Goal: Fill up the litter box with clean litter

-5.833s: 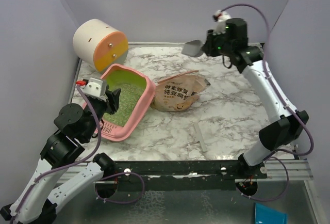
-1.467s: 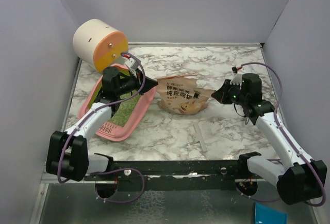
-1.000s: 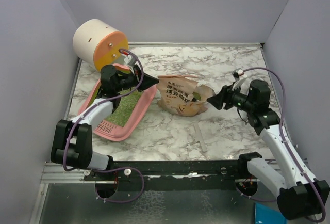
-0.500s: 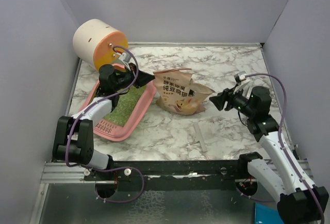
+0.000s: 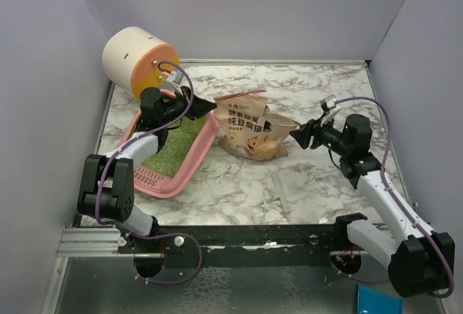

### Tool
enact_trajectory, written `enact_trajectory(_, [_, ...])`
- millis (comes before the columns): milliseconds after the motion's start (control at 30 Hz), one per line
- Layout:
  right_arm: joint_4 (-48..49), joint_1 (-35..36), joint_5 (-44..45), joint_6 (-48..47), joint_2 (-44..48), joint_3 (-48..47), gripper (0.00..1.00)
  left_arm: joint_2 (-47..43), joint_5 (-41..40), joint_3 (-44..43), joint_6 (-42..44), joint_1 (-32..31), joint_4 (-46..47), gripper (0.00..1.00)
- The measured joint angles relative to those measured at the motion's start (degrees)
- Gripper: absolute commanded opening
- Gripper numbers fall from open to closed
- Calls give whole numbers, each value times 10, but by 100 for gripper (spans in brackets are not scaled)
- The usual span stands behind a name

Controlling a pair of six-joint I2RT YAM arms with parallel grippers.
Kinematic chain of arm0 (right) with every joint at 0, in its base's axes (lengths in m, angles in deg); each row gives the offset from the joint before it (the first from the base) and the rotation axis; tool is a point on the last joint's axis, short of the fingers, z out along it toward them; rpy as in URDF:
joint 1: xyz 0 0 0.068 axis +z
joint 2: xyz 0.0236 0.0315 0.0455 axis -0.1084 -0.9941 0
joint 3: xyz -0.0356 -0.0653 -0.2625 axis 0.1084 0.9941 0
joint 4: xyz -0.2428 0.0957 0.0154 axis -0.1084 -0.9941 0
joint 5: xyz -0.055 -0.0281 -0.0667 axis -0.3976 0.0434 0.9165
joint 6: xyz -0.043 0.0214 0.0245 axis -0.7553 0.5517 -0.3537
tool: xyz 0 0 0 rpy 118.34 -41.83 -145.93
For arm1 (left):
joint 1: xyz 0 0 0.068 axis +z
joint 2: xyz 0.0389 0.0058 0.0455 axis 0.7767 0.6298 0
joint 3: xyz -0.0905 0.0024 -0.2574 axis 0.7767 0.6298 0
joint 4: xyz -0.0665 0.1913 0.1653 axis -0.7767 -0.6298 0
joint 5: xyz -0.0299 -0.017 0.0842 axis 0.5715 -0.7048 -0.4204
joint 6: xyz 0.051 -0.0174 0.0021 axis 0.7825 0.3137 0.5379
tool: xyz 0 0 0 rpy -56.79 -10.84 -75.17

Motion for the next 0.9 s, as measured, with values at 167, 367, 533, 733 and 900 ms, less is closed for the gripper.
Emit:
enact_trajectory(167, [77,0,-58,2,-1,19,48,6,1,-3,-6,0,0,0])
enact_trajectory(367, [169,0,-103,16,-53,31,48,14,5,-11,-11,1,0,0])
enact_trajectory(533, [212,0,-113,20,-78,40,48,14,9,-12,-12,3,1,0])
enact_trajectory(733, [225,0,-114,13,-94,40,49,15,14,-12,-12,5,4,0])
enact_trajectory(900, [229,0,-114,0,-100,40,49,28,19,-24,-13,6,5,0])
